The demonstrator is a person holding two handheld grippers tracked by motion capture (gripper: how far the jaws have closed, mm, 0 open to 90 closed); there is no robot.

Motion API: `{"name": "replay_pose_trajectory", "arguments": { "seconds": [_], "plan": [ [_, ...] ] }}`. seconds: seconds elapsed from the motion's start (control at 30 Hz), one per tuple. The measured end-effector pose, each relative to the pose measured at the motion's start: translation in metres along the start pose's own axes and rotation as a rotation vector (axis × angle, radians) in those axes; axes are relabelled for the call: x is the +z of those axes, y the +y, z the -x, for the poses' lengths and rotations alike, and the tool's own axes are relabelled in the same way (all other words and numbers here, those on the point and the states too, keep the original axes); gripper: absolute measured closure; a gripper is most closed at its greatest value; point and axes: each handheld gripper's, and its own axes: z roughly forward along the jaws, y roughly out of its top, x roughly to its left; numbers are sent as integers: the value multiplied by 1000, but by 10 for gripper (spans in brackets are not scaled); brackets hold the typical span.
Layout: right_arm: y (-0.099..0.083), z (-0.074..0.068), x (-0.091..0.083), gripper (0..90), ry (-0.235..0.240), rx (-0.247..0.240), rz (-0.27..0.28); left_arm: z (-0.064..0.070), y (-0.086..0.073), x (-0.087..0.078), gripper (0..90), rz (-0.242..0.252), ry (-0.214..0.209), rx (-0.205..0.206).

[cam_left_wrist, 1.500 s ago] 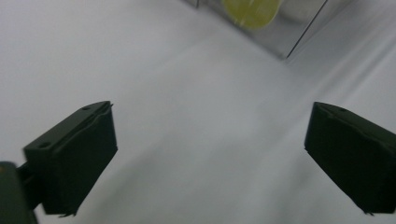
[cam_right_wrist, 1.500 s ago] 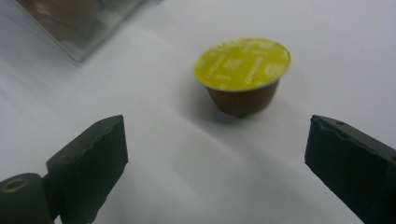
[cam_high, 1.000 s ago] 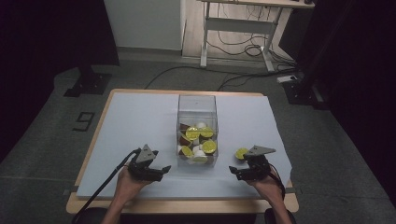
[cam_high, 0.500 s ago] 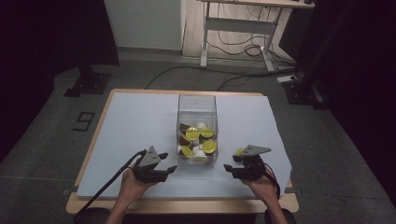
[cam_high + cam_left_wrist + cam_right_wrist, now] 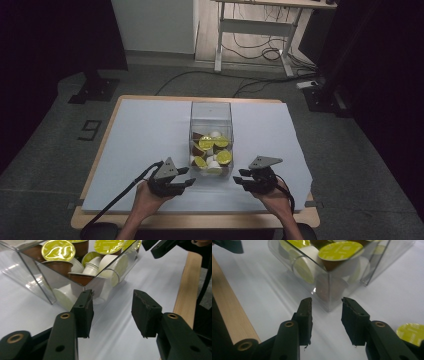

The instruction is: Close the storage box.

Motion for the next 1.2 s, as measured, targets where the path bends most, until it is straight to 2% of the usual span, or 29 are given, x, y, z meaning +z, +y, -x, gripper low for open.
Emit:
{"name": "replay_pose_trajectory", "arguments": {
  "seconds": [0.2, 0.6, 0.9, 1.2],
  "plan": [
    [7, -7, 6, 669, 24, -7, 6, 3, 4, 7, 602, -12, -2, 13],
    [16, -18, 13, 742, 62, -28, 17, 5, 8, 18, 680, -14, -5, 3],
    [23, -25, 22, 739, 66, -52, 2, 5, 10, 20, 713, -11, 0, 5],
    [27, -28, 26, 796, 58, -66, 14, 7, 13, 24, 740, -9, 5, 18]
  ]
}}
